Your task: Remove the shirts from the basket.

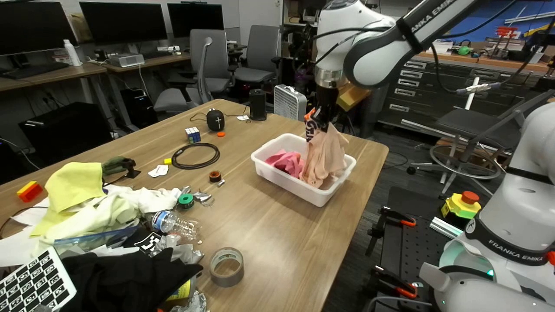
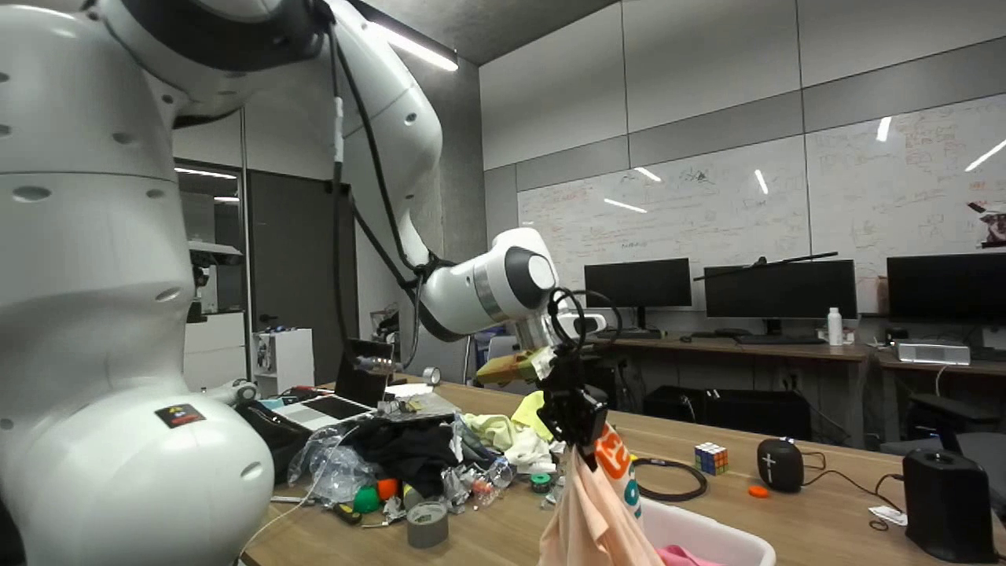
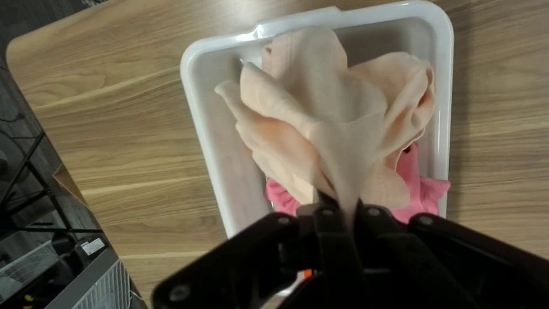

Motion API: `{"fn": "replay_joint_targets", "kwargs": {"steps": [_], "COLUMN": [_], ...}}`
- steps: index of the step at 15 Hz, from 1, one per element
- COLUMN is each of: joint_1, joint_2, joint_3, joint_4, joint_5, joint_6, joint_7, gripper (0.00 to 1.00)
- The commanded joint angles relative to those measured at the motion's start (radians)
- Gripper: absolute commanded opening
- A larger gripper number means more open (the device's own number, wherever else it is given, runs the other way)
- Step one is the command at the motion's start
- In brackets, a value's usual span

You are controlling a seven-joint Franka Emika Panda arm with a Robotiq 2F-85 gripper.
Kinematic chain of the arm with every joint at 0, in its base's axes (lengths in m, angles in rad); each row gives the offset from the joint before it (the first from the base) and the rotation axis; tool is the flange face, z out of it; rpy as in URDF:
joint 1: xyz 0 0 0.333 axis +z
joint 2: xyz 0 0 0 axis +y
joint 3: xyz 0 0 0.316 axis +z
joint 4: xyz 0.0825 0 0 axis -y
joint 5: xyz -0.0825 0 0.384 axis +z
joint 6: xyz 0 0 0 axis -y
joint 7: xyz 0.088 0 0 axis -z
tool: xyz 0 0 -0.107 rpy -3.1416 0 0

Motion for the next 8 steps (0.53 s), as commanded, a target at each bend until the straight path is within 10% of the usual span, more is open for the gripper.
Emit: {"fn": "replay_joint_targets", "kwargs": {"steps": [1,8], "joint_1": [-0.068,-0.099], "joint_2": [-0.207,-0.446], "joint_3": [0.079,0.151], "joint_4": [-0.023,0.046], "joint_5": [0.043,0.169], "joint_6": [-0.115,-0.293], "joint_7": [-0.073,-0.199], "gripper": [0.06,0.02]}}
